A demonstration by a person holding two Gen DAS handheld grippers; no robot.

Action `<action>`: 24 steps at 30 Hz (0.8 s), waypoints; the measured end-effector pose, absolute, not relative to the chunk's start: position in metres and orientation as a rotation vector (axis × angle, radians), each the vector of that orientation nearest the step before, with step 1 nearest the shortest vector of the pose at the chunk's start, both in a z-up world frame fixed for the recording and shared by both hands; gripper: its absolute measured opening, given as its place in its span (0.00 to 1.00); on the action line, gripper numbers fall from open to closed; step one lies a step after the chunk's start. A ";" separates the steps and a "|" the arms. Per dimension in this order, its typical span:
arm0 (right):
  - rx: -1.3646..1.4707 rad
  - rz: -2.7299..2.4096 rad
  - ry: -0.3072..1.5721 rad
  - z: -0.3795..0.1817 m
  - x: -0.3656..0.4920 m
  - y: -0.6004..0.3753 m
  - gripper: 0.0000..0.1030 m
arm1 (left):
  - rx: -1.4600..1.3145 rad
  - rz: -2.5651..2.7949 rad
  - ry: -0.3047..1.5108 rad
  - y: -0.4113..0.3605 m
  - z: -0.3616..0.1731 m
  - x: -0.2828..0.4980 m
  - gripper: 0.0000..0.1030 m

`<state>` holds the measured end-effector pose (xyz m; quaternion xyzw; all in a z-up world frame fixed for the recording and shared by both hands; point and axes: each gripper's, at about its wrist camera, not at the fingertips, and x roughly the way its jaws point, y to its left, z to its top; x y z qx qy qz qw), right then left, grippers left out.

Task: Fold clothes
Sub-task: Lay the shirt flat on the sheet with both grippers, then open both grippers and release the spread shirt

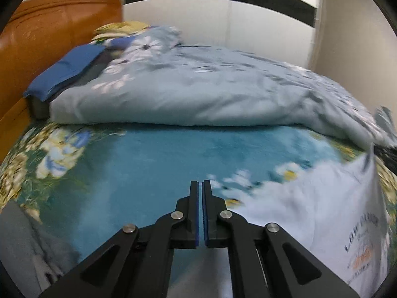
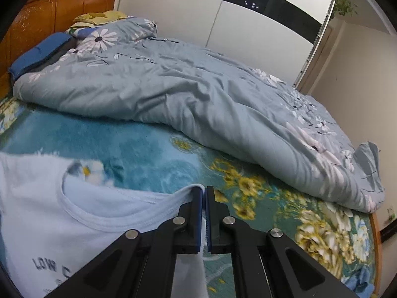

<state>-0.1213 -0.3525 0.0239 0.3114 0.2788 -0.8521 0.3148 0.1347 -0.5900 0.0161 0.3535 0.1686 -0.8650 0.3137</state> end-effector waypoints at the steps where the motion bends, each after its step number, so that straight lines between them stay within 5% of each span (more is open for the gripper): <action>1: 0.833 -2.241 0.739 0.019 -0.122 -0.360 0.03 | 0.939 -2.259 0.476 -0.600 0.011 0.135 0.01; 14: 0.969 -2.180 0.680 -0.015 -0.136 -0.362 0.07 | 1.028 -2.275 0.647 -0.590 -0.022 0.155 0.01; 15: 0.958 -2.168 0.688 -0.009 -0.133 -0.359 0.10 | 1.022 -2.288 0.641 -0.581 -0.017 0.156 0.01; 17: 0.930 -2.146 0.701 0.004 -0.127 -0.354 0.40 | 1.010 -2.315 0.631 -0.563 -0.007 0.160 0.02; 19: 0.884 -2.141 0.693 0.020 -0.118 -0.335 0.53 | 0.998 -2.341 0.620 -0.545 0.004 0.163 0.03; 24: 0.836 -2.145 0.631 0.047 -0.092 -0.248 0.54 | 0.896 -2.422 0.547 -0.480 0.018 0.198 0.44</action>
